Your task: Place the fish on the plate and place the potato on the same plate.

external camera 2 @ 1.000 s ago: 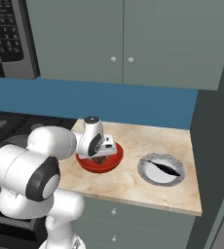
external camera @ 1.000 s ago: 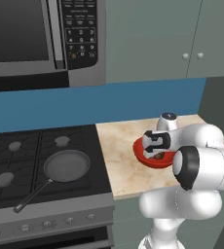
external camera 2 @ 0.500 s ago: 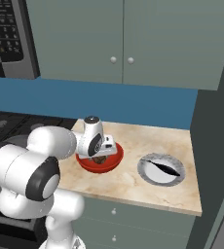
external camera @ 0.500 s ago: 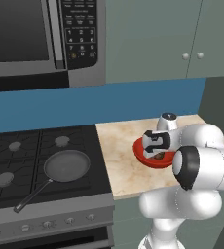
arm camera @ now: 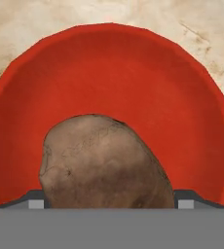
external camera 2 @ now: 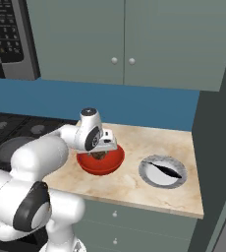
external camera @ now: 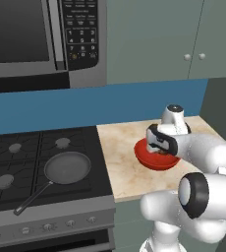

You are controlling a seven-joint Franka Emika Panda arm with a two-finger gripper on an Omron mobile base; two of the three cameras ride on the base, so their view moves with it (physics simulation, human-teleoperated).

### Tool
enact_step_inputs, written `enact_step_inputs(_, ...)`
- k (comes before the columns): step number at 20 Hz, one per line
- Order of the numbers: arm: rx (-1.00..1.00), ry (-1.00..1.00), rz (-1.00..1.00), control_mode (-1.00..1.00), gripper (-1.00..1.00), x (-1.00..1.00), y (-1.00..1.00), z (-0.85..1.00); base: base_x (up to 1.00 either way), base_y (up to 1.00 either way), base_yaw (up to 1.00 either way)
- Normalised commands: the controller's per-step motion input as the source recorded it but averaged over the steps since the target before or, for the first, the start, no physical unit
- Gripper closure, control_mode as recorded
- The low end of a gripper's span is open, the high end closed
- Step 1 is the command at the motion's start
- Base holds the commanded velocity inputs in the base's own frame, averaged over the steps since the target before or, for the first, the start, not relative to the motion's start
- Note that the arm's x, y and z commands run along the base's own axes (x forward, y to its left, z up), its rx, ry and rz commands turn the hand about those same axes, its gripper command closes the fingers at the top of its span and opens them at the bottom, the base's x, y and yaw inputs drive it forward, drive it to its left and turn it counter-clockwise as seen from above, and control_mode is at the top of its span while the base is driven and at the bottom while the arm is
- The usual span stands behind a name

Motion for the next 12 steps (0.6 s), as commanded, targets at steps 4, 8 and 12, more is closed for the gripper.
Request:
enact_step_inputs(4, 0.00, -0.03, -0.09, -1.00, 1.00, -0.25, -0.11, 0.89, 0.00, 0.00, 0.00)
enact_step_inputs(8, 0.00, 0.00, -0.17, -1.00, 1.00, -0.34, -0.51, 0.57, 0.00, 0.00, 0.00)
enact_step_inputs(12, -0.01, 0.00, -0.27, -1.00, 1.00, -0.36, -0.69, 0.19, 0.00, 0.00, 0.00)
